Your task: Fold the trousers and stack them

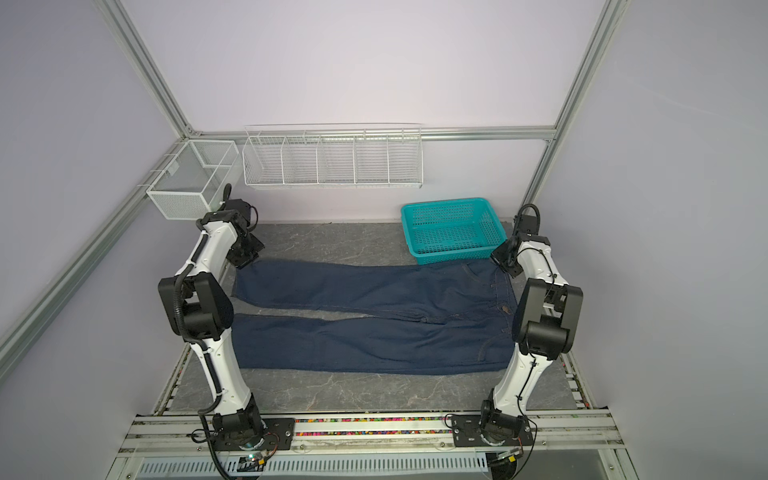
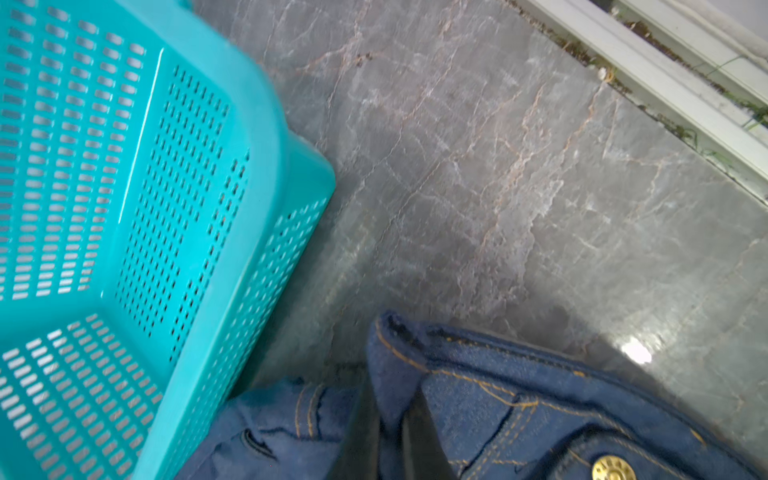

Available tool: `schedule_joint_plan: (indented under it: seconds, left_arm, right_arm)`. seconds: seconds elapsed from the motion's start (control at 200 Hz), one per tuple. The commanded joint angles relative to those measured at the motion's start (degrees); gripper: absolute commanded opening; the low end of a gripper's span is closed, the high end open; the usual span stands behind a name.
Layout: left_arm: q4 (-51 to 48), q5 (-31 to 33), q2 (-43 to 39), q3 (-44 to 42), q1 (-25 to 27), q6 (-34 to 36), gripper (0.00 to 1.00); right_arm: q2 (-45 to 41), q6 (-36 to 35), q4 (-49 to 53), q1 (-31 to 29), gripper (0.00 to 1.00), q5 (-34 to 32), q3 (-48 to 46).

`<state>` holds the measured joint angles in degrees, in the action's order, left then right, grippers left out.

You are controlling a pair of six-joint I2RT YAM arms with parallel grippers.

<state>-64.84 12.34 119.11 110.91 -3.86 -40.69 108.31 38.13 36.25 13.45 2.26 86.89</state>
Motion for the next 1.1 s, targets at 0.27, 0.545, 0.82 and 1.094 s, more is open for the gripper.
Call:
schedule_joint_plan:
  seconds: [0.27,0.545,0.82,1.094]
  left_arm:
    - [0.91,-5.02,-20.18,-19.86,1.18,-0.51,0.0]
    - [1.31,-9.94,-30.86,-38.03,5.89,-1.48,0.0]
    - [7.83,-12.34,-32.72,-53.95,7.11,-1.34,0.0]
    - [17.63,-12.75,-25.0,-58.37,7.11,0.33,0.0]
  right_arm:
    - [-16.83,-2.59,-0.78,-0.52,0.07,8.9,-14.04]
    - [-29.59,-3.37,3.56,-0.85,0.06,11.29,-30.49]
    - [-32.72,-3.07,1.35,-2.93,0.06,10.67,-43.24]
    - [-25.22,-2.91,-6.12,-5.03,0.06,8.34,-46.09]
